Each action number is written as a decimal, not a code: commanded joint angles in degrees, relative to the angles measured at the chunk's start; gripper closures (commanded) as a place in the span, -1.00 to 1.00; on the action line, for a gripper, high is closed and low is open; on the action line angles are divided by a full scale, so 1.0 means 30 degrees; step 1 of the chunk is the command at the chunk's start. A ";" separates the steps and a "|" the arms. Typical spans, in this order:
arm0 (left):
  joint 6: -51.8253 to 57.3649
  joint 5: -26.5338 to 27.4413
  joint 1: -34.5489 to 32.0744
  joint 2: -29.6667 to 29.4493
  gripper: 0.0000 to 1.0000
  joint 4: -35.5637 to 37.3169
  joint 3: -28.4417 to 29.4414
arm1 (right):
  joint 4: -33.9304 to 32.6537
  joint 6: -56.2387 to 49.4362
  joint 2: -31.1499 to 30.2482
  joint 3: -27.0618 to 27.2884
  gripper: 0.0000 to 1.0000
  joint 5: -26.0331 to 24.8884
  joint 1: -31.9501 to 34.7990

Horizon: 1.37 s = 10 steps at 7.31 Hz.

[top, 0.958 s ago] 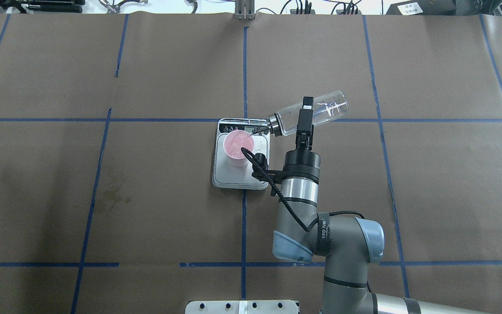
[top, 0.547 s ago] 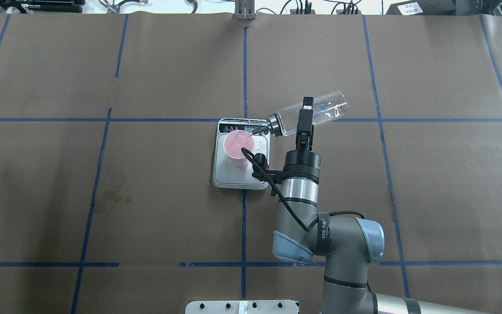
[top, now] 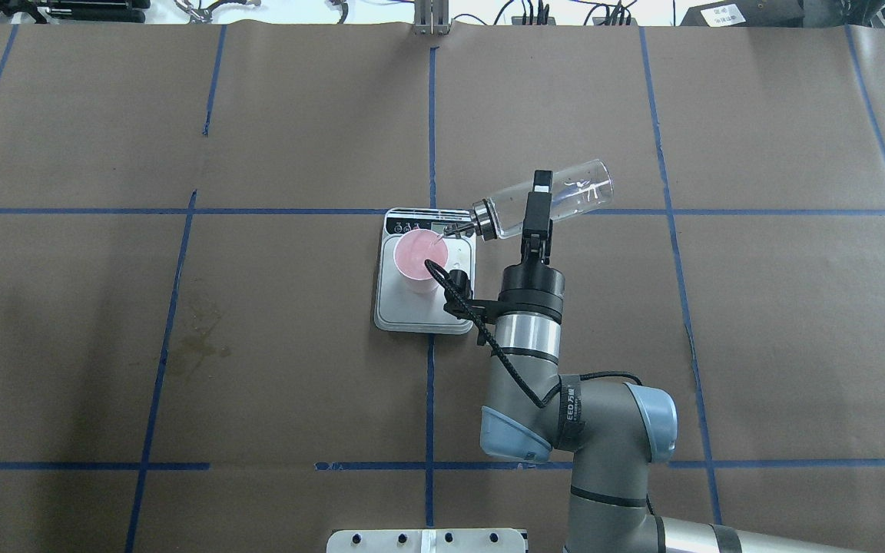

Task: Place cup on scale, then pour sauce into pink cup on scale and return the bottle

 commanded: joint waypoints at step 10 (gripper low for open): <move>0.0000 0.0000 0.0000 0.0025 -1.00 0.0000 -0.0032 | 0.0257 0.1427 0.0324 0.0380 1.00 0.0524 -0.0058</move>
